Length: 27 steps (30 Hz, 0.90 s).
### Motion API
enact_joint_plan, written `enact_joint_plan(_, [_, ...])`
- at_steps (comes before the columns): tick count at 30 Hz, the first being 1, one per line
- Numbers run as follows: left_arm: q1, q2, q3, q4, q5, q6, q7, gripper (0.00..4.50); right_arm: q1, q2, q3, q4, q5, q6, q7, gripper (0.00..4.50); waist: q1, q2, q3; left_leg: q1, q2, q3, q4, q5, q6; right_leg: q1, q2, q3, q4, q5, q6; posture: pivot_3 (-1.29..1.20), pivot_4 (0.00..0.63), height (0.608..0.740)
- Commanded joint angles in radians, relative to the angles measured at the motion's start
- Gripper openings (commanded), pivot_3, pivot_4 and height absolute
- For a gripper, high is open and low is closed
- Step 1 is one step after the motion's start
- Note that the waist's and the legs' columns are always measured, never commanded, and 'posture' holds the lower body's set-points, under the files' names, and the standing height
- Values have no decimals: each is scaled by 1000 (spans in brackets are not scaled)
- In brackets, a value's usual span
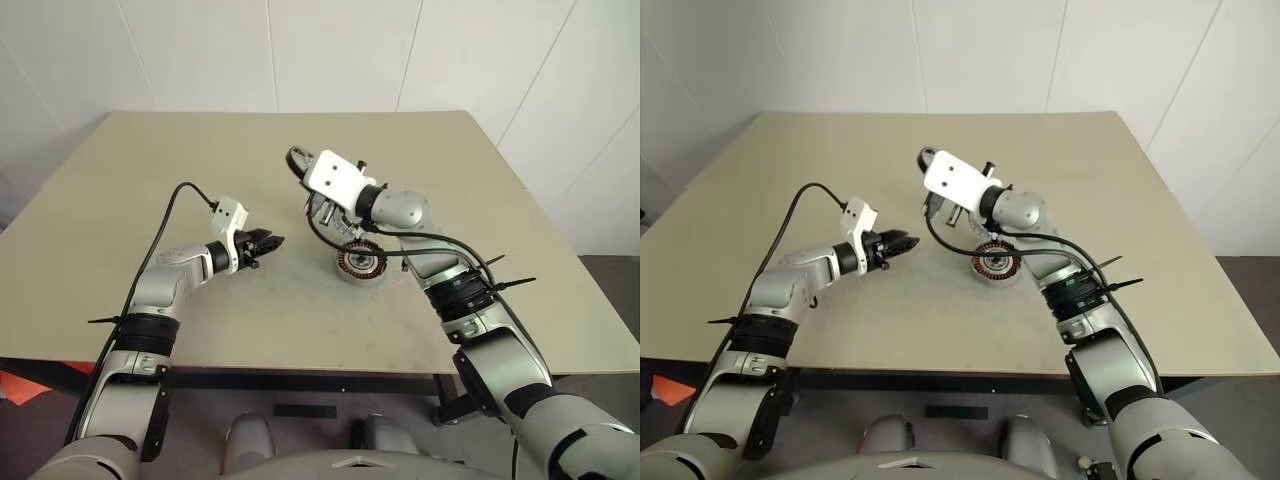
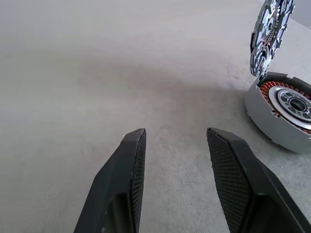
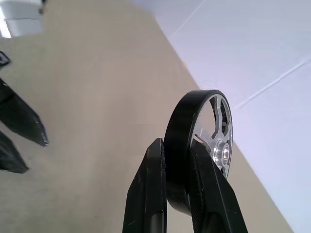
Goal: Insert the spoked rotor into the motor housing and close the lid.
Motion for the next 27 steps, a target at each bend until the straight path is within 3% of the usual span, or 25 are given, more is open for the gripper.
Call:
enact_joint_plan(1, [-20, 1, 8, -13, -6, -15, -7, 2116, -23, -70, -47, -82, -30, 21, -16, 283, -1, 0, 0, 0, 0, 0, 0, 0, 0, 0, 0, 0, 0, 0, 0, 0, 0, 740])
enact_joint_plan(6, [-26, -11, 19, 3, -19, -12, -10, 2116, 18, -227, -63, -205, -80, 112, 49, 283, 0, 0, 0, -1, 0, 0, 0, 0, 0, 0, 0, 0, -1, 0, 0, 0, 0, 740])
enact_joint_plan(13, [-29, -15, 11, 18, -12, -20, -19, 2116, 166, -386, -70, -499, -24, 265, 247, 283, 4, 0, 0, 0, 0, 0, 0, 0, 0, 0, 0, 0, -1, 0, 0, 0, 0, 740])
enact_joint_plan(19, [-30, -11, 5, 28, -8, -17, -33, 2116, 245, -443, -150, -728, 116, 414, 353, 283, 6, 0, 0, 2, 0, 0, 0, 0, 1, 1, 0, 1, 1, 0, 0, 0, 0, 740])
enact_joint_plan(27, [-44, -9, -5, 43, -1, -14, -49, 2116, 336, -431, -97, -823, 182, 533, 343, 283, 20, 0, 0, 7, 0, 0, 0, 0, 0, 4, 0, 2, 1, 0, 0, 0, 0, 740])
